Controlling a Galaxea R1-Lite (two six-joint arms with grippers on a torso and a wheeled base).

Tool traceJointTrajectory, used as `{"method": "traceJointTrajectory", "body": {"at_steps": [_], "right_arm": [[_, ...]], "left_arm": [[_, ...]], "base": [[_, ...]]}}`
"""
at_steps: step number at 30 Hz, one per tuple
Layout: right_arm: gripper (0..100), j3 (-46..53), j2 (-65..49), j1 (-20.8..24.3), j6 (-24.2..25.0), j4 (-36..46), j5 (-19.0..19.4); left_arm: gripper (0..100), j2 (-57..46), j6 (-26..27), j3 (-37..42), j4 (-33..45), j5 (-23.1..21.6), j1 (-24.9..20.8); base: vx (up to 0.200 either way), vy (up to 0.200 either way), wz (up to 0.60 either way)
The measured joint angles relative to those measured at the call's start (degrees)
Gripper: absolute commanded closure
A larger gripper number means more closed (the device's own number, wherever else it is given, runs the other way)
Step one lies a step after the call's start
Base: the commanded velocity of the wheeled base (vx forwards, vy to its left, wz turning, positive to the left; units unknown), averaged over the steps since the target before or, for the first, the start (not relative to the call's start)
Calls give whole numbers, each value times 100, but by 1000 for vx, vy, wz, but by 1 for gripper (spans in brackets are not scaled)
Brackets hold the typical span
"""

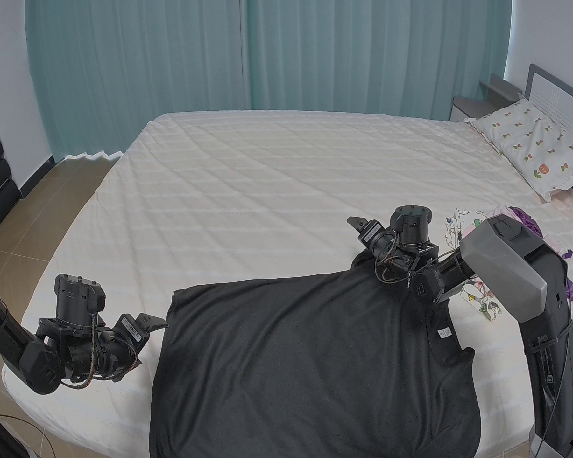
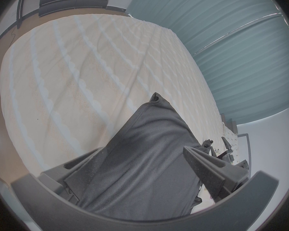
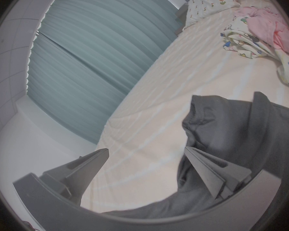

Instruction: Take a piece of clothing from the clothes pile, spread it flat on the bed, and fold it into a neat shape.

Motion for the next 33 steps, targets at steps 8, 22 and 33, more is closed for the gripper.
{"method": "traceJointTrajectory", "body": {"at_steps": [8, 22, 33], "right_arm": [[0, -110, 240, -26, -233, -385, 18], [0, -13, 240, -256, -1615, -271, 18], [100, -82, 538, -129, -2603, -224, -39]], "left_arm": [[0, 5, -5, 30, -5, 1, 4], [0, 11, -6, 46, -5, 0, 9], [0, 2, -6, 61, -7, 0, 15]], "base": [[0, 0, 0], [0, 0, 0], [0, 0, 0]]}}
